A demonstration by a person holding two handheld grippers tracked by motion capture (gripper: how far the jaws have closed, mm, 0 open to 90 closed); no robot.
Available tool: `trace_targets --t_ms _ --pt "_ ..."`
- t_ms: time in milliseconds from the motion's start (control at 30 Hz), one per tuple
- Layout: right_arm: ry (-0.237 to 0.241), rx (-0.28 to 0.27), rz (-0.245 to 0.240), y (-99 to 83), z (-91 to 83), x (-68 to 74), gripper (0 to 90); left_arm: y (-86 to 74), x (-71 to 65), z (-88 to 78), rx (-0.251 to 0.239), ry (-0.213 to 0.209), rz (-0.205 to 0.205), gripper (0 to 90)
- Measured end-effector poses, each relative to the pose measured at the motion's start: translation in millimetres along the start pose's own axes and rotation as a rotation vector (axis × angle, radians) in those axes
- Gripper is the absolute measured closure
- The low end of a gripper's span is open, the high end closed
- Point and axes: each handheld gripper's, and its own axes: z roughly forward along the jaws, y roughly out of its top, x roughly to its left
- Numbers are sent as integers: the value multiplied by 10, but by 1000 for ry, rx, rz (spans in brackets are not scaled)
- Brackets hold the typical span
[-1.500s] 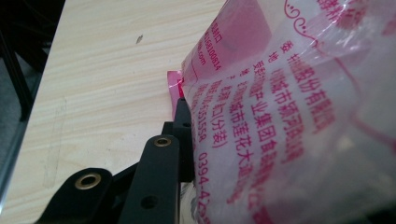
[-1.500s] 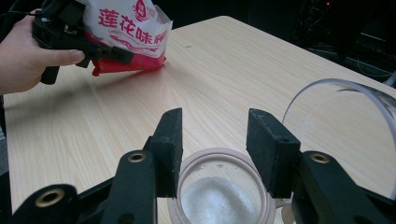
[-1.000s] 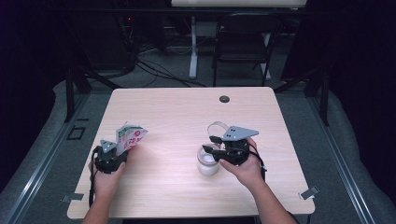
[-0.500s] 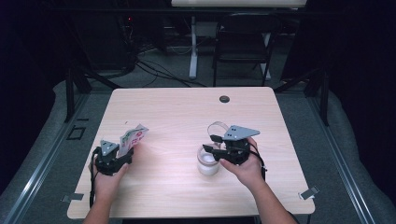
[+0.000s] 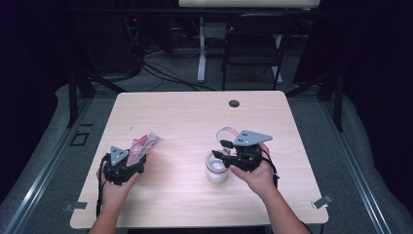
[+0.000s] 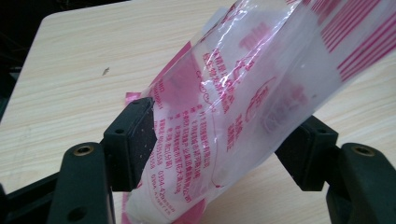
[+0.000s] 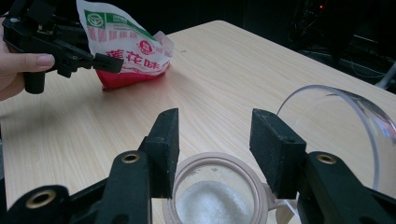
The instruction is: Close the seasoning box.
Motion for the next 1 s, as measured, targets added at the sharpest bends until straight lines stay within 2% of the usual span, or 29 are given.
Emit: trace_targets --t_ms 167,267,467,500,633,700,867,1000 --pt "-7 -6 -2 8 -19 -9 525 8 -71 9 1 -25 17 322" --pt "-13 -7 3 12 -36 -16 525 26 -169 13 3 -42 46 322" --pt "-25 -10 1 22 -60 -30 526 34 -260 20 10 -65 76 322" --pt "-25 -19 6 26 -75 -37 526 28 -309 37 17 -80 92 323" --pt "-26 -26 9 30 -93 -52 527 27 -384 57 24 -100 113 323" --pt "-35 -24 9 37 -113 -60 532 27 -466 71 26 -120 128 323" --pt "-50 -31 14 46 -158 -92 537 25 -558 85 32 -138 150 323" --pt "-62 -35 25 46 -199 -133 546 29 -614 85 28 -155 152 323"
